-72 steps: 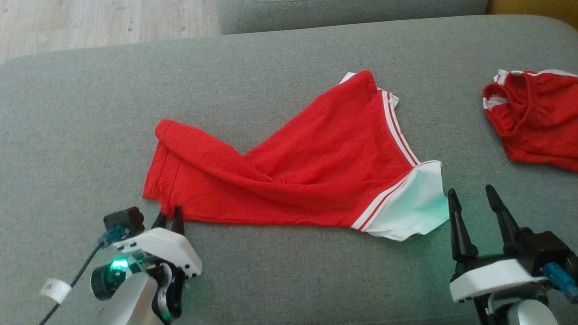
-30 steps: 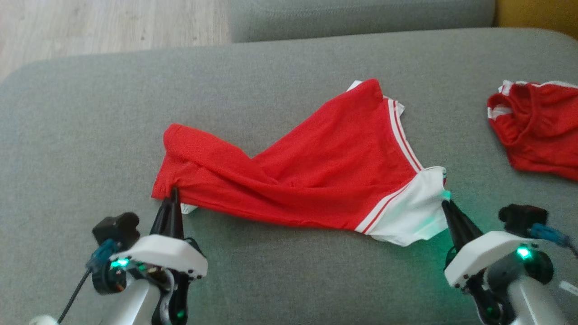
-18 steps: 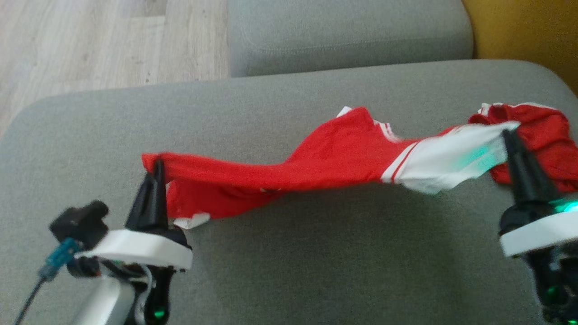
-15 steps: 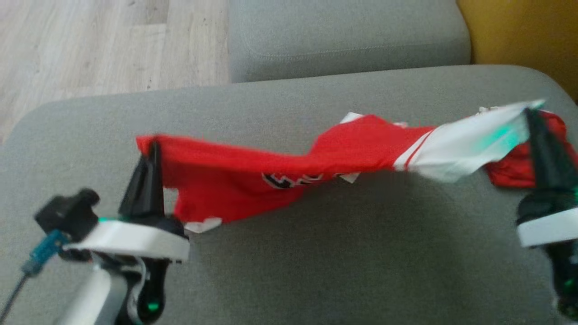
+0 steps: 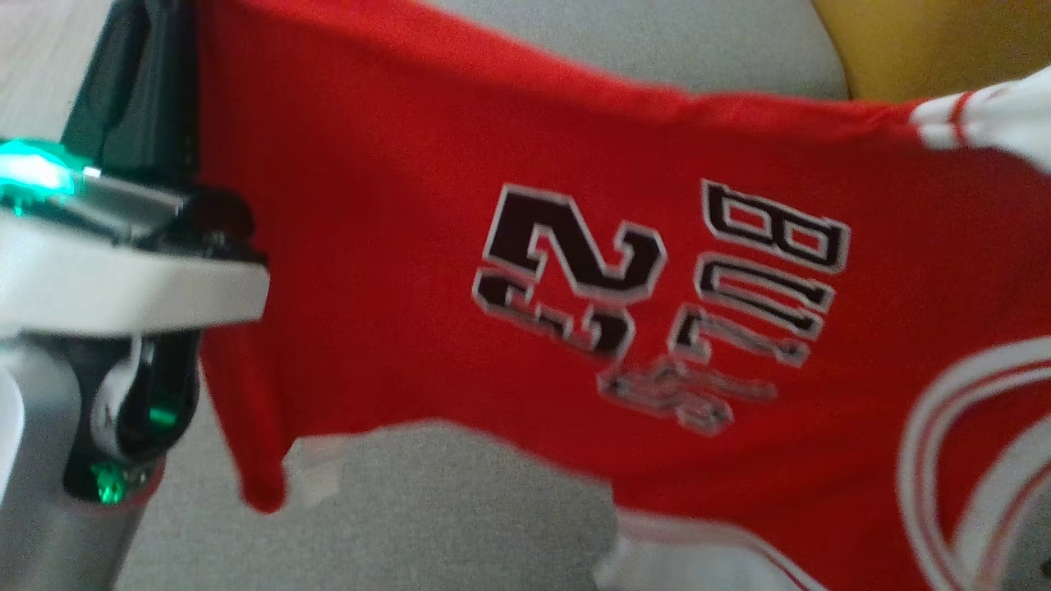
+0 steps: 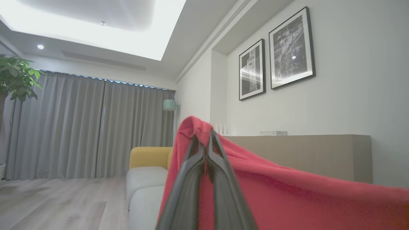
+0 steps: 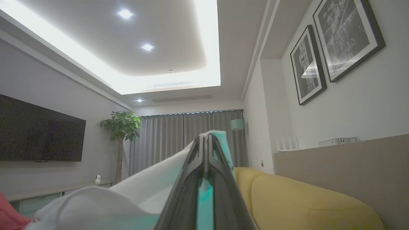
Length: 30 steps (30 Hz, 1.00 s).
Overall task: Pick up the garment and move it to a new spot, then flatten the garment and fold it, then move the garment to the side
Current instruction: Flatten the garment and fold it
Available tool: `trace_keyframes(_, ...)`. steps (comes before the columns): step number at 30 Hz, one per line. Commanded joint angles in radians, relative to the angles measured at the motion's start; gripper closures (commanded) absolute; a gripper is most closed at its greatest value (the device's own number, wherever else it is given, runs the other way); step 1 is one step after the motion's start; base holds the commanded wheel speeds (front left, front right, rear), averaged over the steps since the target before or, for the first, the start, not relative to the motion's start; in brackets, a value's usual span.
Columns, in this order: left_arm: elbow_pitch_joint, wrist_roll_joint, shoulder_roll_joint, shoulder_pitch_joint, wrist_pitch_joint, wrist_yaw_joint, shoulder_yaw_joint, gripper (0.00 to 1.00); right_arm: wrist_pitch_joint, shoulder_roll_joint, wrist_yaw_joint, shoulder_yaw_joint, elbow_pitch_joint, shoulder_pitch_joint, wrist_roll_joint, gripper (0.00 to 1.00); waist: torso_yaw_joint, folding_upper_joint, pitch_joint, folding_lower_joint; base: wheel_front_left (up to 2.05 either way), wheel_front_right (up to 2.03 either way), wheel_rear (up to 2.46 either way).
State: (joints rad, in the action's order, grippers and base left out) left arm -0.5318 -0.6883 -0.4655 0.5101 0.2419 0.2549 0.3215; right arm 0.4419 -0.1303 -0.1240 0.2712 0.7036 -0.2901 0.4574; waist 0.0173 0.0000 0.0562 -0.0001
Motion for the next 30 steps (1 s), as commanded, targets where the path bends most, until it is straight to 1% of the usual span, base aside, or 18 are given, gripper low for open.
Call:
trace_keyframes(1,-0.004,0.001,-0.041,0.077,0.026,-0.005,-0.042,1.00,0.022,-0.029,-0.007,-0.014,0.011,-0.062,-0.007,1.00,0.001,0.0000,-0.011,0.0001,0.00,0.00,0.00)
trace_keyframes(4,0.052,-0.005,-0.040,0.128,0.056,-0.025,-0.019,1.00,0.041,-0.047,-0.007,-0.030,-0.044,-0.102,-0.003,1.00,0.005,0.0000,-0.039,0.0001,0.00,0.00,0.00)
trace_keyframes(6,0.105,0.001,-0.043,0.162,0.064,-0.049,0.001,1.00,0.041,-0.078,-0.007,-0.054,-0.097,-0.128,-0.038,1.00,0.010,0.0000,-0.064,0.0001,0.00,0.00,0.00)
trace_keyframes(9,0.197,0.002,-0.038,0.231,0.077,-0.080,0.022,1.00,0.014,-0.102,-0.007,-0.105,-0.203,-0.200,-0.074,1.00,0.023,0.0000,-0.133,0.0001,0.00,0.00,0.00)
trace_keyframes(12,0.327,-0.018,-0.015,0.325,0.068,-0.105,0.009,1.00,-0.042,-0.119,-0.007,-0.174,-0.339,-0.315,-0.122,1.00,0.042,0.0000,-0.202,0.0001,0.00,0.00,0.00)
trace_keyframes(13,0.421,0.020,-0.034,0.414,0.048,-0.142,0.014,1.00,-0.094,-0.123,-0.007,-0.218,-0.441,-0.418,-0.159,1.00,0.058,0.0000,-0.247,0.0001,0.00,0.00,0.00)
trace_keyframes(16,0.575,0.074,-0.041,0.553,-0.004,-0.177,0.014,1.00,-0.182,-0.099,-0.007,-0.265,-0.612,-0.588,-0.214,1.00,0.084,0.0000,-0.300,0.0001,0.00,0.00,0.00)
trace_keyframes(20,0.764,0.165,-0.050,0.710,-0.091,-0.223,0.043,1.00,-0.304,-0.031,-0.007,-0.295,-0.833,-0.800,-0.300,1.00,0.125,0.0000,-0.335,0.0001,0.00,0.00,0.00)
trace_keyframes(21,0.764,0.165,-0.050,0.710,-0.091,-0.223,0.043,1.00,-0.304,-0.031,-0.007,-0.295,-0.833,-0.800,-0.300,1.00,0.125,0.0000,-0.335,0.0001,0.00,0.00,0.00)
trace_keyframes(24,0.876,0.220,-0.045,0.802,-0.166,-0.238,0.060,1.00,-0.379,0.019,-0.007,-0.300,-0.975,-0.926,-0.360,1.00,0.146,0.0000,-0.365,0.0001,0.00,0.00,0.00)
trace_keyframes(26,0.934,0.250,-0.042,0.851,-0.207,-0.252,0.076,1.00,-0.419,0.044,-0.007,-0.306,-1.047,-0.985,-0.388,1.00,0.155,0.0000,-0.401,0.0001,0.00,0.00,0.00)
trace_keyframes(30,1.029,0.280,-0.033,0.899,-0.269,-0.280,0.102,1.00,-0.487,0.071,-0.007,-0.342,-1.142,-1.013,-0.389,1.00,0.157,0.0000,-0.491,0.0001,0.00,0.00,0.00)
